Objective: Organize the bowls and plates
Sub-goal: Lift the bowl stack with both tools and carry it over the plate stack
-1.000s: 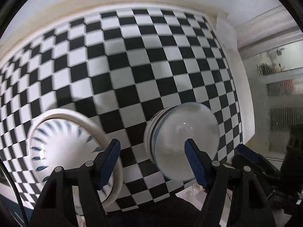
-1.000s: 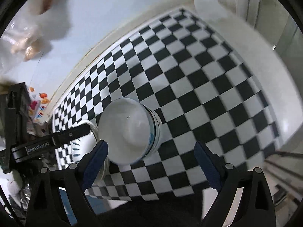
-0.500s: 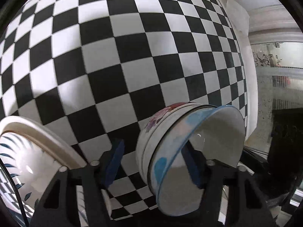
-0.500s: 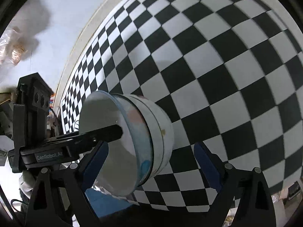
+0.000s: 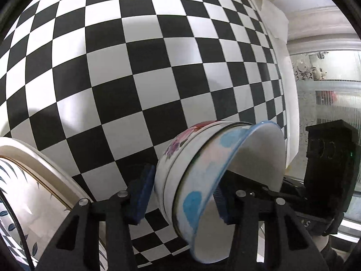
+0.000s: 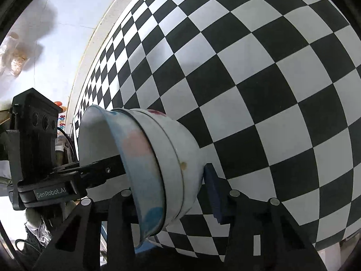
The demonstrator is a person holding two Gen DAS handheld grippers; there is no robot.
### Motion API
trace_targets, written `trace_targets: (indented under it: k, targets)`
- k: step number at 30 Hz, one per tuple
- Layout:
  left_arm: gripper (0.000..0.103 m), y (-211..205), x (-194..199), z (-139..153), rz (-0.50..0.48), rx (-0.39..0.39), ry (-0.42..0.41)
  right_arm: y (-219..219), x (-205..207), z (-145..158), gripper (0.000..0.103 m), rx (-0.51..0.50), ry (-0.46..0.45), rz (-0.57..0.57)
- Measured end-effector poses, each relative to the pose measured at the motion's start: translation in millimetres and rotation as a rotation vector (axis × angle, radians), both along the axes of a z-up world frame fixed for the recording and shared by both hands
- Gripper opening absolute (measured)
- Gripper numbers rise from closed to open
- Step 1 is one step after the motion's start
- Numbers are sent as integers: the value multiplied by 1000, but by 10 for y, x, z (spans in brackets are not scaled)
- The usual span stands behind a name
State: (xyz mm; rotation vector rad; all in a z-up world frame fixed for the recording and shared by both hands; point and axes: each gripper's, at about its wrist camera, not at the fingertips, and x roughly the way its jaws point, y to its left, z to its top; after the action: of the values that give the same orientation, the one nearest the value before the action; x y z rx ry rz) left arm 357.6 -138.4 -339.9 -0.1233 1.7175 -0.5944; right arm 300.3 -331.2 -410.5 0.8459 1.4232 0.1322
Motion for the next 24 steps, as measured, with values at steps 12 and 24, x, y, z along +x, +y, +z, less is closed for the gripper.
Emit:
trace_targets:
  k: [12, 24]
  targets:
    - [45, 32, -1, 165, 9, 1, -67, 60, -16, 228, 44, -66, -64, 45]
    - [45, 272, -70, 411, 44, 35, -77, 223, -39, 416, 43, -18, -39, 61]
